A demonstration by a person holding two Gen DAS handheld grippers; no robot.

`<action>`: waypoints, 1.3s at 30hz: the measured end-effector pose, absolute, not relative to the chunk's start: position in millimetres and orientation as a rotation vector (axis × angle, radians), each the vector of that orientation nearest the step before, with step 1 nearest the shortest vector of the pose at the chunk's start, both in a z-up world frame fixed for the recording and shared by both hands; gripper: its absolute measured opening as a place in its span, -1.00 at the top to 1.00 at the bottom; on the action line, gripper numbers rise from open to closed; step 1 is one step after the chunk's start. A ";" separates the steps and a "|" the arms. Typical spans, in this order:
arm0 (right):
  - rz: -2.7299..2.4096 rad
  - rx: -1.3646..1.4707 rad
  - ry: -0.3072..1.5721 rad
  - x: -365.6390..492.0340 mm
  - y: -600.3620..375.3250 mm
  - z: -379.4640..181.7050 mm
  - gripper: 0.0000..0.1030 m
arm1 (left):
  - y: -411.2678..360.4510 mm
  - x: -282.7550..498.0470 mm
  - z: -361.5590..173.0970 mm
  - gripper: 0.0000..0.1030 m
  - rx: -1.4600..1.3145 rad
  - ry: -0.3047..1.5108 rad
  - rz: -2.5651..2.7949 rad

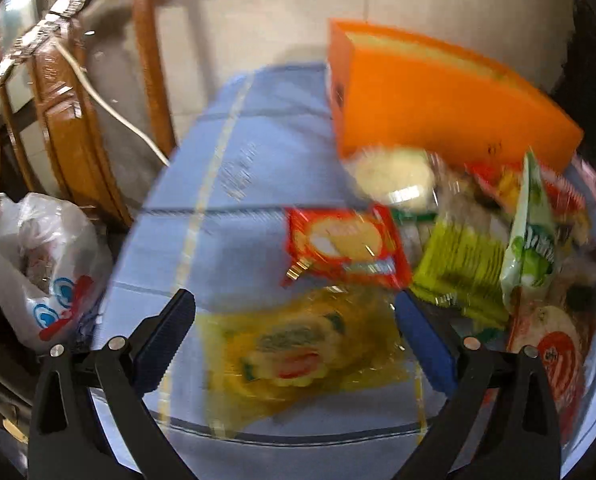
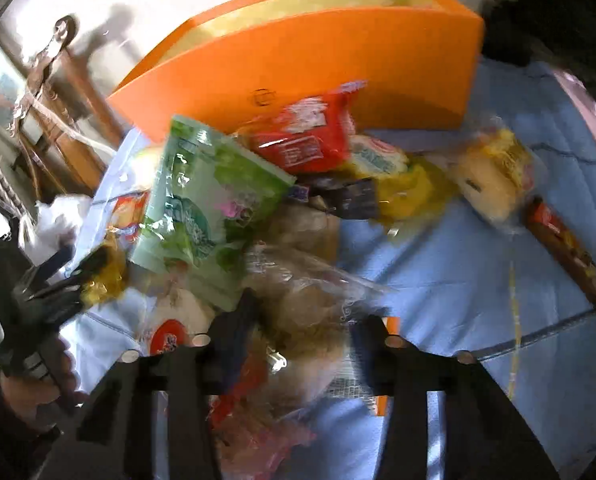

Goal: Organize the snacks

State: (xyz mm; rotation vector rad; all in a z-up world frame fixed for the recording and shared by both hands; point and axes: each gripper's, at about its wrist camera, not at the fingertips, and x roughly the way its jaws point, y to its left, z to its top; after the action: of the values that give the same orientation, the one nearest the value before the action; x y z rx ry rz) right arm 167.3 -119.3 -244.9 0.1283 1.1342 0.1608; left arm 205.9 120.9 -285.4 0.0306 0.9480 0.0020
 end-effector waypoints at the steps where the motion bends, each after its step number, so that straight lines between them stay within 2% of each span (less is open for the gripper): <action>1: 0.163 0.084 1.127 165.0 -112.4 -242.4 0.25 | 115.4 205.3 -292.6 -0.83 0.046 0.965 -0.012; 5: 0.163 0.053 1.087 155.8 -109.2 -227.6 0.43 | 111.7 193.5 -297.9 -0.52 0.071 0.938 -0.027; 7: 0.158 0.066 1.056 151.5 -116.1 -216.6 0.47 | 119.9 191.9 -294.1 -0.30 0.019 0.934 -0.024; 10: 0.157 0.100 1.017 145.4 -122.6 -199.5 0.48 | 126.5 188.3 -281.5 -0.20 -0.033 0.918 -0.050; 18: 0.162 0.142 0.928 129.0 -145.9 -154.9 0.48 | 126.3 169.9 -239.5 -0.20 -0.119 0.842 -0.094; 28: 0.174 0.146 0.809 127.3 -156.4 -101.5 0.48 | 98.3 169.9 -159.5 -0.20 -0.125 0.727 -0.173; 39: 0.136 0.102 0.695 194.0 -178.0 -30.9 0.48 | 54.5 255.4 -79.4 -0.21 -0.068 0.623 -0.191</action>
State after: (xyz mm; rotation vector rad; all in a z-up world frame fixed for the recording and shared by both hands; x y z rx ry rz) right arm 194.0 -178.0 -30.9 0.1020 0.6946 0.1361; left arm 255.4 54.5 -79.4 -0.0677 0.6230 -0.1911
